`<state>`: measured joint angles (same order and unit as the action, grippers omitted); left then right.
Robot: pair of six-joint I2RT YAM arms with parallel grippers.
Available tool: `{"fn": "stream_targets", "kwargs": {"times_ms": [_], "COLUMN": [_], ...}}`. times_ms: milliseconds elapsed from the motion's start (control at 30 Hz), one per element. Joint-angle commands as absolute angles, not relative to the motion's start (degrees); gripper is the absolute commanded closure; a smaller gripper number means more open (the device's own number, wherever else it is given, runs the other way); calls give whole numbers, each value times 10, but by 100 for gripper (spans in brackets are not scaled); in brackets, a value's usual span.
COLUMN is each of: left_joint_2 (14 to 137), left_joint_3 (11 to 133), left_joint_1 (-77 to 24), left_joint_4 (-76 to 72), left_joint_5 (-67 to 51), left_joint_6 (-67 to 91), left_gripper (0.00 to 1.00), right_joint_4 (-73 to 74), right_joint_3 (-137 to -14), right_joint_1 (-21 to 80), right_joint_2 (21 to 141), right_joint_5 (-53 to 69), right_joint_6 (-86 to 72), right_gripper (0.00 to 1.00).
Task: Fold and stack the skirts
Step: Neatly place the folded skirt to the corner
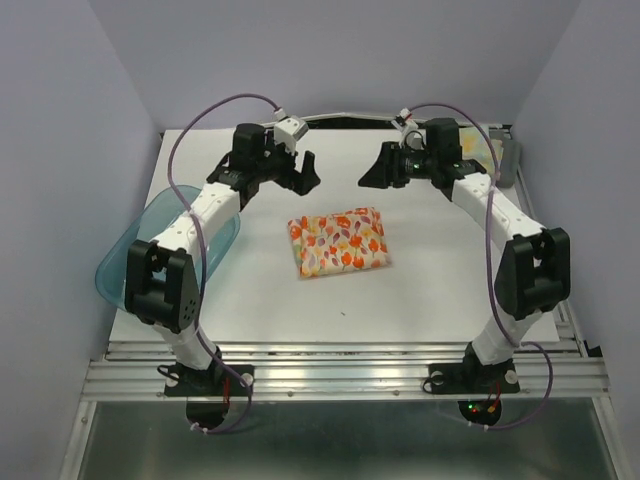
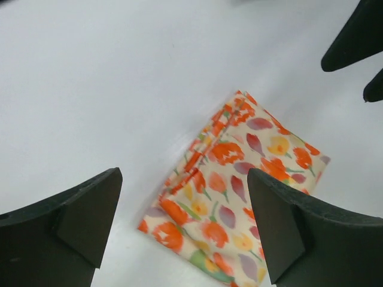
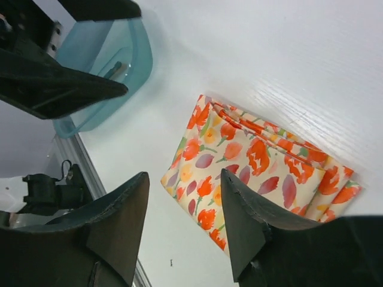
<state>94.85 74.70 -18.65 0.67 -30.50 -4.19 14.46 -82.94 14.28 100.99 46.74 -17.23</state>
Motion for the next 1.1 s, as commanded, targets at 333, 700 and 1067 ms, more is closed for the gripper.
{"fn": "stream_targets", "kwargs": {"times_ms": [333, 700, 1067], "left_joint_2": [1182, 1151, 896], "left_joint_3": [1103, 968, 694], "left_joint_1": [-196, -236, -380], "left_joint_4": [256, 116, 4], "left_joint_5": [-405, -381, -101], "left_joint_6": [-291, -251, -342], "left_gripper": [18, 24, 24], "right_joint_4": [196, 194, 154], "right_joint_3": [-802, -789, -712], "right_joint_1": [150, 161, 102], "right_joint_2": [1157, 1152, 962], "right_joint_5": [425, 412, 383], "right_joint_6": [-96, -95, -318], "right_gripper": [50, 47, 17]}}
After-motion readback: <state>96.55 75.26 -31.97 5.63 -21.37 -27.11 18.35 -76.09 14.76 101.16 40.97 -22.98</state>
